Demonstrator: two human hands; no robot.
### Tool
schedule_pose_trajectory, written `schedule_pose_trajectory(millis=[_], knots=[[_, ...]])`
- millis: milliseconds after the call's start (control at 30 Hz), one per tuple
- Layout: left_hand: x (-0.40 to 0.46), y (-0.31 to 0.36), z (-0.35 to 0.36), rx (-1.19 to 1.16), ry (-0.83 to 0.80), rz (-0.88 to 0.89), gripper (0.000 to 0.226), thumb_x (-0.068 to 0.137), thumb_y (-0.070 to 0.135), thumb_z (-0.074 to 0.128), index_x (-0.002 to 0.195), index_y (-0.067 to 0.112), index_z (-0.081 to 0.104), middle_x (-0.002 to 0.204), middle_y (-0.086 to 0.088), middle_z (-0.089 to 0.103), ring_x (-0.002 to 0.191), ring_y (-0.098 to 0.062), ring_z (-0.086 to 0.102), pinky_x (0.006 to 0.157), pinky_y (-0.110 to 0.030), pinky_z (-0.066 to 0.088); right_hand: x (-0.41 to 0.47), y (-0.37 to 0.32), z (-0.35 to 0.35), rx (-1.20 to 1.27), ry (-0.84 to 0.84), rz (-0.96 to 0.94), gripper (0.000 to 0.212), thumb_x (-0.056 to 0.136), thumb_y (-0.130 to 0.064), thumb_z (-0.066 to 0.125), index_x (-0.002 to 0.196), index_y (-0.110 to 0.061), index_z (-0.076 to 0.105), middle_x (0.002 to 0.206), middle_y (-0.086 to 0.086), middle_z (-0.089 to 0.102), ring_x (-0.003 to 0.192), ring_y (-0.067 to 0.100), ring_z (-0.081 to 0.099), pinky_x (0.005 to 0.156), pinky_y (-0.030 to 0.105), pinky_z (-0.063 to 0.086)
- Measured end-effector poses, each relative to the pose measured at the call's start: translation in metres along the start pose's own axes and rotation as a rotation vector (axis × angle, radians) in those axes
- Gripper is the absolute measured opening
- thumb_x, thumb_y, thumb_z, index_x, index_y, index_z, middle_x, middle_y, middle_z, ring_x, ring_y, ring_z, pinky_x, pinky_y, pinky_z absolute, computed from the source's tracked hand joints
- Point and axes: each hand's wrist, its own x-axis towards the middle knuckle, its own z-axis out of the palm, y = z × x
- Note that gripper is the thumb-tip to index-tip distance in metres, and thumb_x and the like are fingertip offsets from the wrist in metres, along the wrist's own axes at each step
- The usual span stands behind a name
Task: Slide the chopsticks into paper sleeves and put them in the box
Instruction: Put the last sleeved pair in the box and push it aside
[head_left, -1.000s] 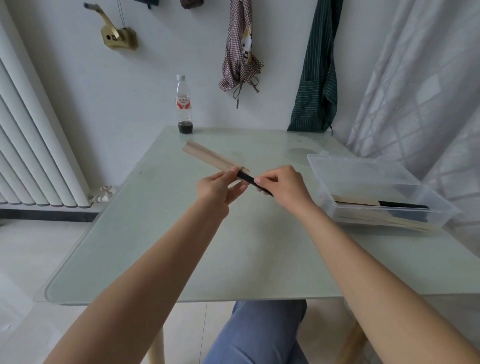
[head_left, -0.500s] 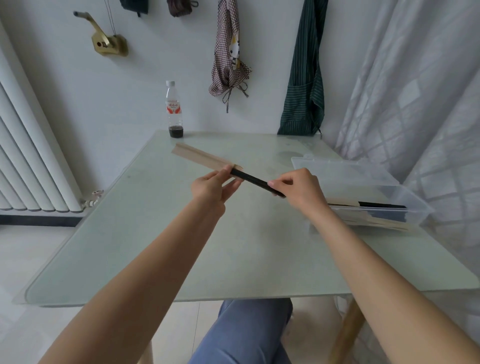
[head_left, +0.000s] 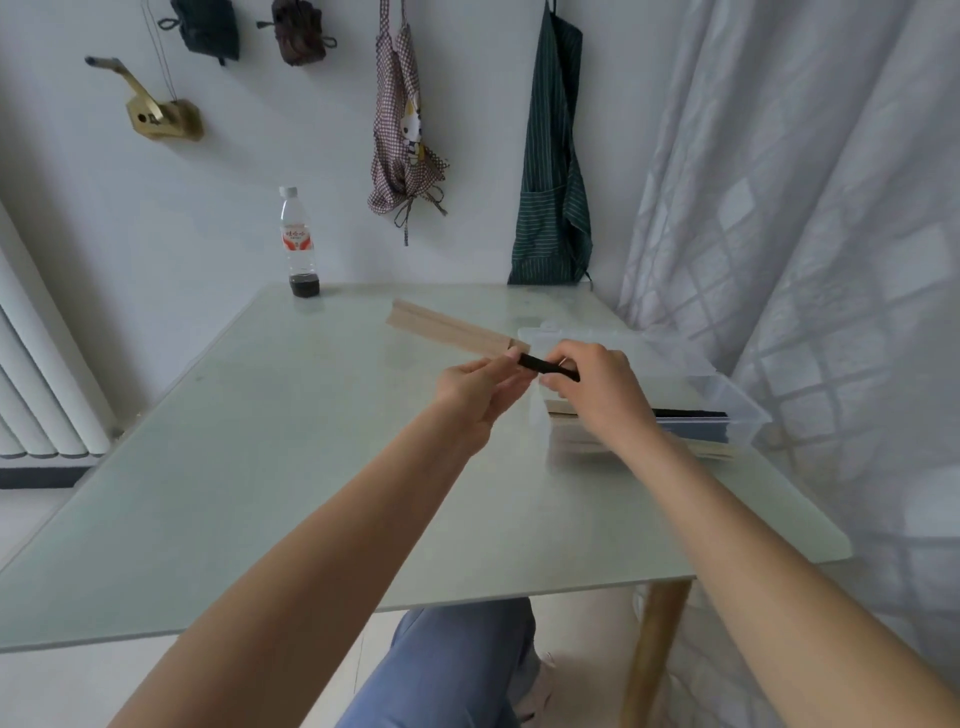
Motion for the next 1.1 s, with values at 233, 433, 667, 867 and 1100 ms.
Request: schedule_pose_trajectory(millis=[233,433,667,867,1100], knots=[[0.006,-0.010,0.054,1.120,-0.105,0.427,0.018,0.092,0.009,0.055,0.103,0.002,0.068,0.095,-0.013,0.070,0.076,-0.020,0.066,0.069,-0.024,0.056,0.001,0.078,-0.055,-0.048,-0.071,0.142,0.002,0.087,-0.015,0.065,0.088,-0.015,0.065,0.073,0.002,0.061,0.061,0.013,0.052,0.051,0.021,0.033],[0.044,-0.022,0.068,1.843,-0.264,0.635,0.039,0.100,0.022,0.039,0.138,0.021,0.045,0.140,-0.002,0.046,0.127,-0.023,0.041,0.102,-0.038,0.037,0.014,0.130,-0.090,-0.146,-0.251,0.201,0.010,0.088,-0.008,0.061,0.096,-0.007,0.066,0.079,0.005,0.063,0.076,0.018,0.058,0.067,0.026,0.041],[0.065,-0.041,0.064,1.938,-0.391,0.326,0.035,0.098,0.030,0.039,0.130,0.026,0.053,0.131,-0.002,0.056,0.120,-0.024,0.051,0.095,-0.039,0.043,0.044,0.159,-0.084,-0.306,-0.396,0.189,0.012,0.085,-0.004,0.063,0.094,-0.009,0.070,0.086,0.006,0.062,0.082,0.017,0.053,0.058,0.014,0.033],[0.085,-0.031,0.060,1.736,-0.064,0.455,0.031,0.095,0.022,0.045,0.124,0.020,0.057,0.126,-0.004,0.055,0.114,-0.025,0.053,0.087,-0.036,0.045,0.055,0.158,-0.061,-0.205,-0.299,0.161,0.017,0.083,-0.017,0.069,0.100,-0.011,0.070,0.100,0.004,0.067,0.092,0.015,0.060,0.077,0.021,0.040],[0.116,-0.022,0.045,1.349,0.220,0.100,0.014,0.095,0.011,0.046,0.104,0.000,0.047,0.107,-0.014,0.046,0.100,-0.030,0.048,0.085,-0.036,0.043,0.063,0.151,-0.045,-0.302,-0.270,0.126,0.047,0.094,-0.032,0.052,0.139,-0.017,0.043,0.143,0.005,0.040,0.130,0.022,0.040,0.104,0.033,0.033]])
